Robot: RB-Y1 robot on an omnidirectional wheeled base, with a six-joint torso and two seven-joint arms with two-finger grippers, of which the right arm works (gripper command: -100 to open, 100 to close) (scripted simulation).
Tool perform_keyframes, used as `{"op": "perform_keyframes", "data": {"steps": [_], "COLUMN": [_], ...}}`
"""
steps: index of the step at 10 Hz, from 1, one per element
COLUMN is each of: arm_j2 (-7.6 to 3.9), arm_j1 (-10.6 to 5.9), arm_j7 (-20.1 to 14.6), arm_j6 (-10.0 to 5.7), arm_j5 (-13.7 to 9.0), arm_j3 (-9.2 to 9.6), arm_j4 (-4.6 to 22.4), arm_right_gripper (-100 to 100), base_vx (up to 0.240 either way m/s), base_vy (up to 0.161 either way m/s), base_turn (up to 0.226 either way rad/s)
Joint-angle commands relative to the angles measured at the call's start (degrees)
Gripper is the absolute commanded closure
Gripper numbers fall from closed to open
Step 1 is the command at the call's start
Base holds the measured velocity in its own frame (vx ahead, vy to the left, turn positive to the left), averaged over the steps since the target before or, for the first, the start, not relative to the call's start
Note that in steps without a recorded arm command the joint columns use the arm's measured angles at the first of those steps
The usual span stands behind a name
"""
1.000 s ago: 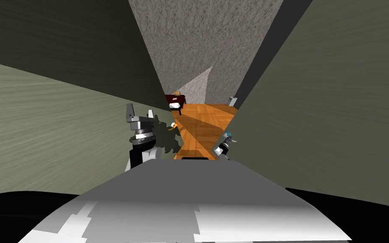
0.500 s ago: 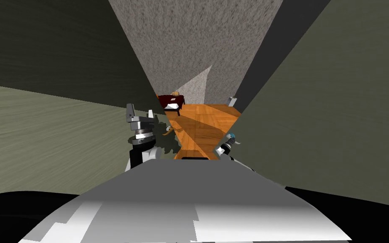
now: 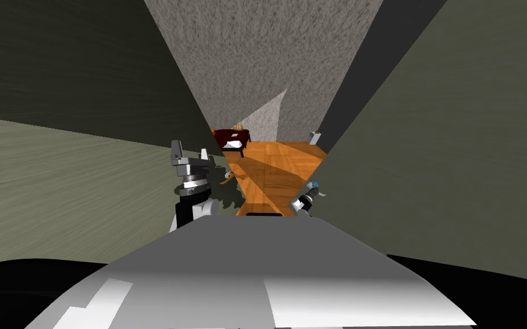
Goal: Push the door open
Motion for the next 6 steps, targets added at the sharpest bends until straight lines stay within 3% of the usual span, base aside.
{"op": "perform_keyframes", "data": {"steps": [1,3,4,5,6], "arm_j2": [-1.26,0.38,0.05,-1.56,-2.02], "arm_j1": [-0.97,-1.01,-0.9,-1.02,-1.07], "arm_j7": [-0.11,0.64,0.29,0.97,1.33], "arm_j6": [-1.6,-2.2,-2.11,-2.98,-3.33], "arm_j5": [-0.56,-1.63,-1.37,-2.51,-3.08], "arm_j3": [-0.83,-2.18,-1.82,-3.23,-3.93], "arm_j4": [1.79,1.71,2.61,2.44,2.38], "arm_right_gripper": [100,100,100,100,100], "base_vx": [0.158,0.18,0.071,0.124,0.182], "base_vy": [-0.065,-0.062,-0.033,-0.061,-0.12], "base_turn": [-0.032,-0.051,-0.024,0.009,-0.017]}}
